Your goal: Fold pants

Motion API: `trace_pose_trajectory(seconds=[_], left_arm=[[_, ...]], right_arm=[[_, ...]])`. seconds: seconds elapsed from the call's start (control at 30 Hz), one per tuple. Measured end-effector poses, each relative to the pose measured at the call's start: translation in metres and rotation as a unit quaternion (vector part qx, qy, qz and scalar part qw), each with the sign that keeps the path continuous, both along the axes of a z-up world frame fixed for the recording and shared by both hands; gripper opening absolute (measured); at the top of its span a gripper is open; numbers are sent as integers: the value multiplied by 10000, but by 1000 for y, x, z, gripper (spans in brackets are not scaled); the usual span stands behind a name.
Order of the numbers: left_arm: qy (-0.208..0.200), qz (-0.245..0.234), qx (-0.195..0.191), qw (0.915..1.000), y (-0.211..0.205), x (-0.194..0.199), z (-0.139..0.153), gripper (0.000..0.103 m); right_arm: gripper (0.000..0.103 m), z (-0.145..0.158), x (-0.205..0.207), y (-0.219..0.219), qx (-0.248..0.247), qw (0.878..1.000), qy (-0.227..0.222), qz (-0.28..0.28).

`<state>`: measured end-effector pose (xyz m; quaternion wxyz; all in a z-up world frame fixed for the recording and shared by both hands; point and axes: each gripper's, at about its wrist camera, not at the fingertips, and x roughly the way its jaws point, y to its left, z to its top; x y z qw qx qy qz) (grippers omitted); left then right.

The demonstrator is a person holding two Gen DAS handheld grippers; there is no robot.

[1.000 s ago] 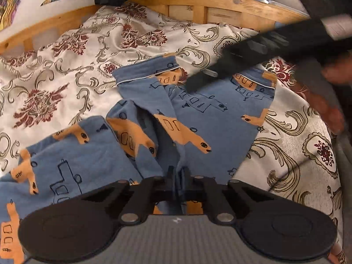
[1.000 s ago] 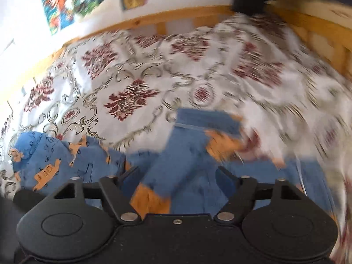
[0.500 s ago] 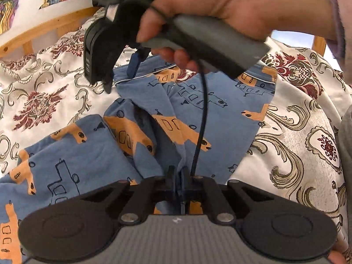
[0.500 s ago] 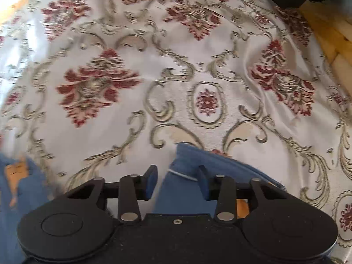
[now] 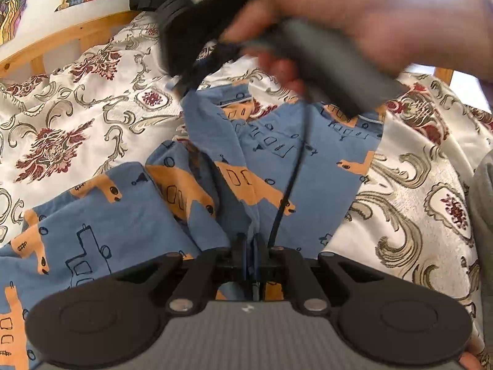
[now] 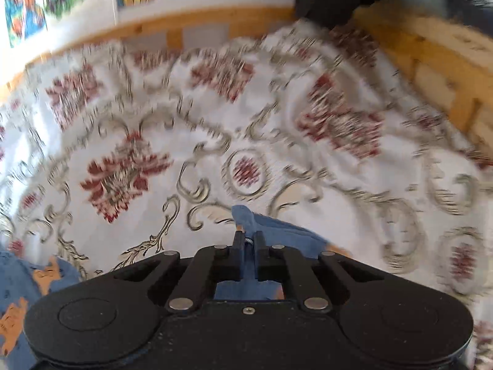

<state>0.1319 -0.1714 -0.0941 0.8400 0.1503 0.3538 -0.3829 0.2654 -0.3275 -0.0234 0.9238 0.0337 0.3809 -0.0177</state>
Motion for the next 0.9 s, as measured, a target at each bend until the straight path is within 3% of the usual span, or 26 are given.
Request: trace_pose_trajectory(seconds=[0.13, 0.3, 0.4, 0.6, 0.7, 0.9], left_arm=[[11, -79, -114, 9999, 2, 0, 6, 5], [-219, -224, -152, 9994, -3, -11, 20, 4], [-373, -421, -65, 9984, -12, -21, 25, 3], [-571, -713, 349, 9952, -35, -36, 10, 3], [-456, -737, 432, 9953, -35, -37, 3, 3], [-425, -765, 493, 9949, -35, -38, -1, 3]], right_arm=[[5, 27, -55, -39, 407, 9970, -611, -242], [5, 40, -123, -72, 465, 9888, -1133, -850], [5, 33, -149, -85, 352, 9846, -1090, -1321], [5, -11, -175, -109, 865, 9679, -648, -2267], [5, -25, -182, -114, 1029, 9611, -441, -2523], [5, -26, -188, -116, 1007, 9566, -432, -2699]])
